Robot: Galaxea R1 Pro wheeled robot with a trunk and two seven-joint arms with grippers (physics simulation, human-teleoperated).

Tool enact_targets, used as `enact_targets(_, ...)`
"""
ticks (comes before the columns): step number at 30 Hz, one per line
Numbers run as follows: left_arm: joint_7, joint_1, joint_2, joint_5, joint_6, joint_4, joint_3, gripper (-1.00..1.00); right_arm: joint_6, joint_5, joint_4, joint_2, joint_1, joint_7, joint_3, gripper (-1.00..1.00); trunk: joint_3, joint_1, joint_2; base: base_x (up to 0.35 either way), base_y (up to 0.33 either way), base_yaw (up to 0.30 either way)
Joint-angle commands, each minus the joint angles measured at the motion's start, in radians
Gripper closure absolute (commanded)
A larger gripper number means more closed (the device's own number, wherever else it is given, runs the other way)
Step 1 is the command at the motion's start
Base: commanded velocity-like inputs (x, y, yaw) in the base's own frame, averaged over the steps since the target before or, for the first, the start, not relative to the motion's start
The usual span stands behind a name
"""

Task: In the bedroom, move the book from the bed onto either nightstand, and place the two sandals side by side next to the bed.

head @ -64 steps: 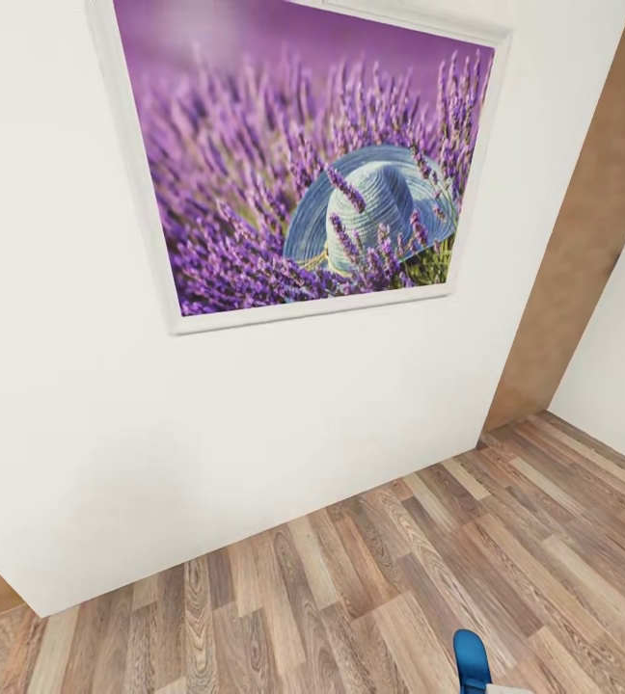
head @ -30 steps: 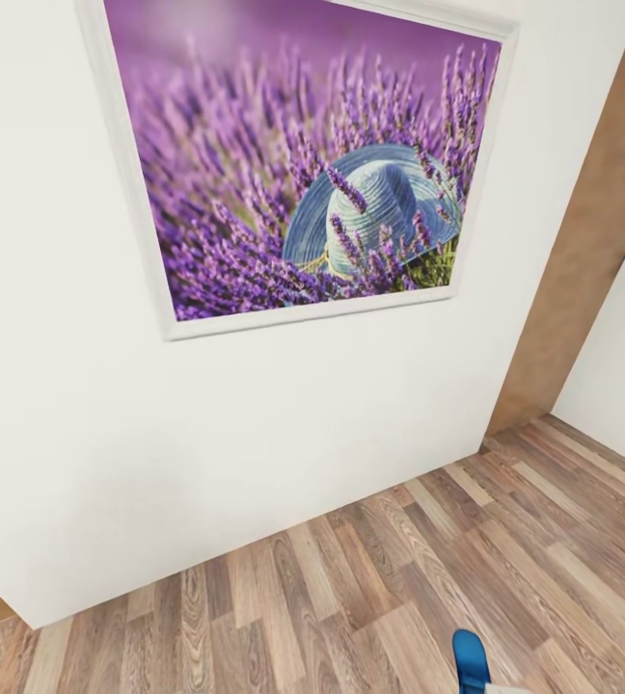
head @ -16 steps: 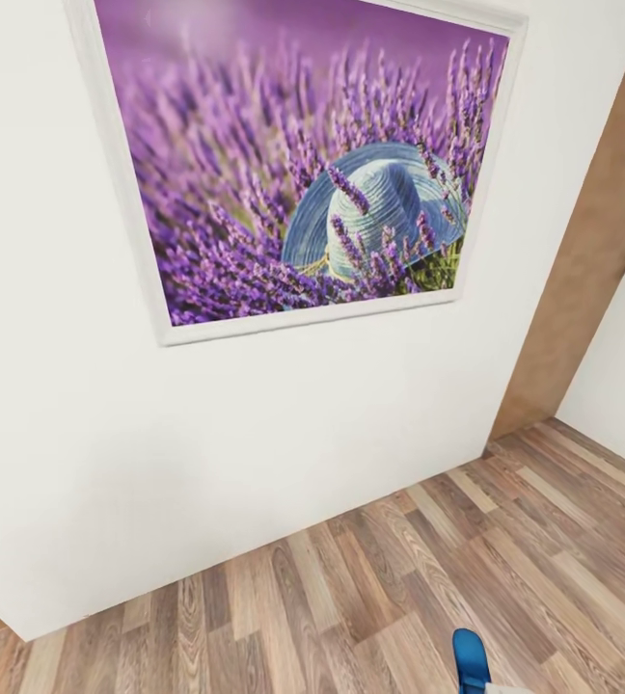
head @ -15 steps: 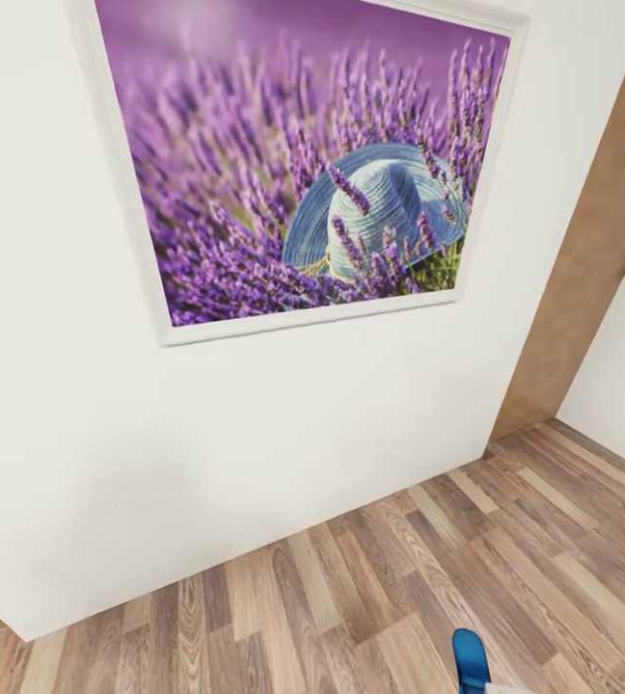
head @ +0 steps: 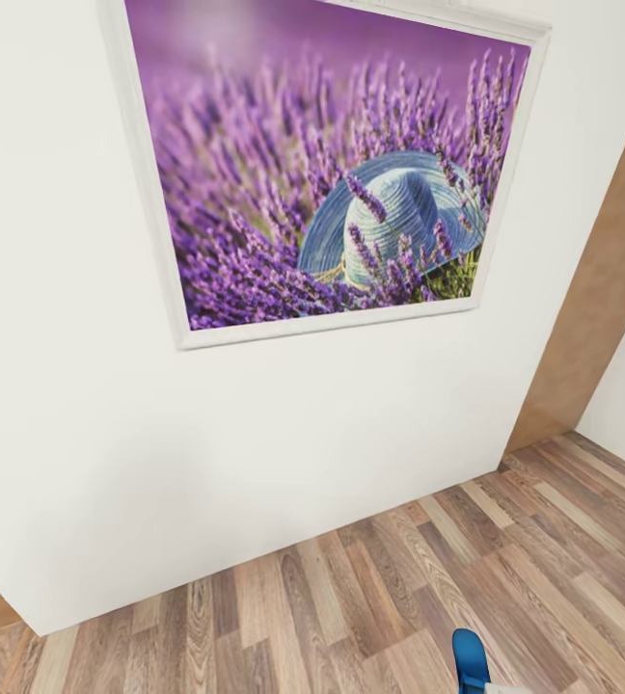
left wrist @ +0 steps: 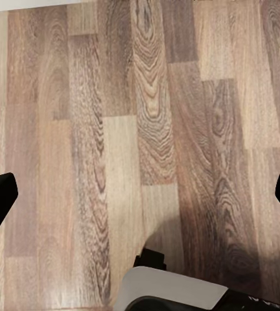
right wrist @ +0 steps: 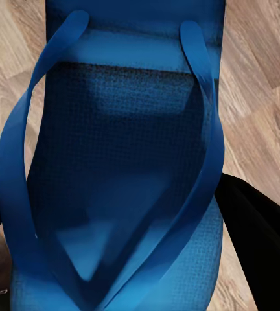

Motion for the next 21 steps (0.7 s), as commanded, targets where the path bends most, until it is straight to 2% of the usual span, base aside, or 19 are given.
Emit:
enact_targets(1,0.005,-0.001,0.000,0.006,-0.003,0.000,-0.009,-1.00,-0.004,-0.001,0.001,0.000,-0.001,0.001,-0.007,1.00,-0.001,0.001,-0.002,0.003,0.000,0.121)
enact_targets(21,0.001,-0.001,-0.002,0.003,-0.001,0.000,-0.013,-1.00,-0.004,-0.002,0.002,0.005,-0.001,0.001,-0.006,1.00,0.025,0.001,-0.002,0.001,0.000,0.113)
